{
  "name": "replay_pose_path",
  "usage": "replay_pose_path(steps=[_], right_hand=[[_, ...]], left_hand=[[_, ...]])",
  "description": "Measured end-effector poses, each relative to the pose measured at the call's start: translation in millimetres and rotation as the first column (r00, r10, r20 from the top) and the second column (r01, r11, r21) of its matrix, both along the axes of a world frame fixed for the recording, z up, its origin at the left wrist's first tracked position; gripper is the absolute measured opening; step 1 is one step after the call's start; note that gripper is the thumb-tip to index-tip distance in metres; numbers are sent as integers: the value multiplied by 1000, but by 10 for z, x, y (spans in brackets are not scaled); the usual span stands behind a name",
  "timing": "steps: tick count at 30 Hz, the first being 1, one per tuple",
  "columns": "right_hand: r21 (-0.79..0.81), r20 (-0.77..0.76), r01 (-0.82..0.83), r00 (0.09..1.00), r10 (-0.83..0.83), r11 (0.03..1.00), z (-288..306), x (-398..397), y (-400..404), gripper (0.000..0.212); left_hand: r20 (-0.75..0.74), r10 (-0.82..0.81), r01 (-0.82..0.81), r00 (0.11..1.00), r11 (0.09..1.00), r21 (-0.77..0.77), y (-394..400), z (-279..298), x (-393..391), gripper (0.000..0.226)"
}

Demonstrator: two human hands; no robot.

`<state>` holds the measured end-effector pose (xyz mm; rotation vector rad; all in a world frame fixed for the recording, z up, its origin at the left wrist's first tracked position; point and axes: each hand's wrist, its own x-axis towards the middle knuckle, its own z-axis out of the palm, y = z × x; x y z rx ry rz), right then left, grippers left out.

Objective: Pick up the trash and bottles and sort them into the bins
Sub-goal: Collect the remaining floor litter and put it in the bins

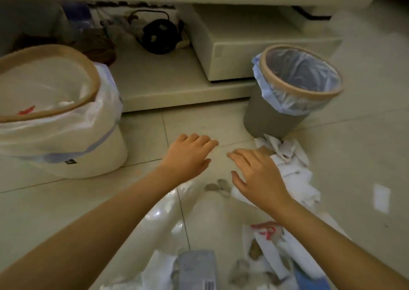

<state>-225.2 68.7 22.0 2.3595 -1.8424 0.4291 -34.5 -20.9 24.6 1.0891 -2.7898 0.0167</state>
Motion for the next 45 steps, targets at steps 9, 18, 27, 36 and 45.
replay_pose_path(steps=[9, 18, 27, 36, 45], right_hand=[[221, -88, 289, 957, -276, 931, -527, -950, 934, 52], [244, -62, 375, 927, -371, 895, -914, -1225, 1223, 41], [275, 1, 380, 918, -396, 883, -1097, -1297, 1220, 34], [575, -19, 341, 914, -405, 743, -1220, -1301, 999, 55], [624, -41, 315, 927, -373, 715, -1286, -1274, 942, 60]], left_hand=[[367, -28, -56, 930, 975, 215, 171, -787, -1019, 80], [468, 51, -229, 882, 915, 332, 208, -1061, -1343, 61], [-179, -38, 134, 983, 812, 568, 217, -1081, -1729, 45], [-237, -95, 194, 967, 875, 443, 87, -933, -1890, 44], [-501, -34, 317, 865, 811, 492, 46, -826, -1874, 37]])
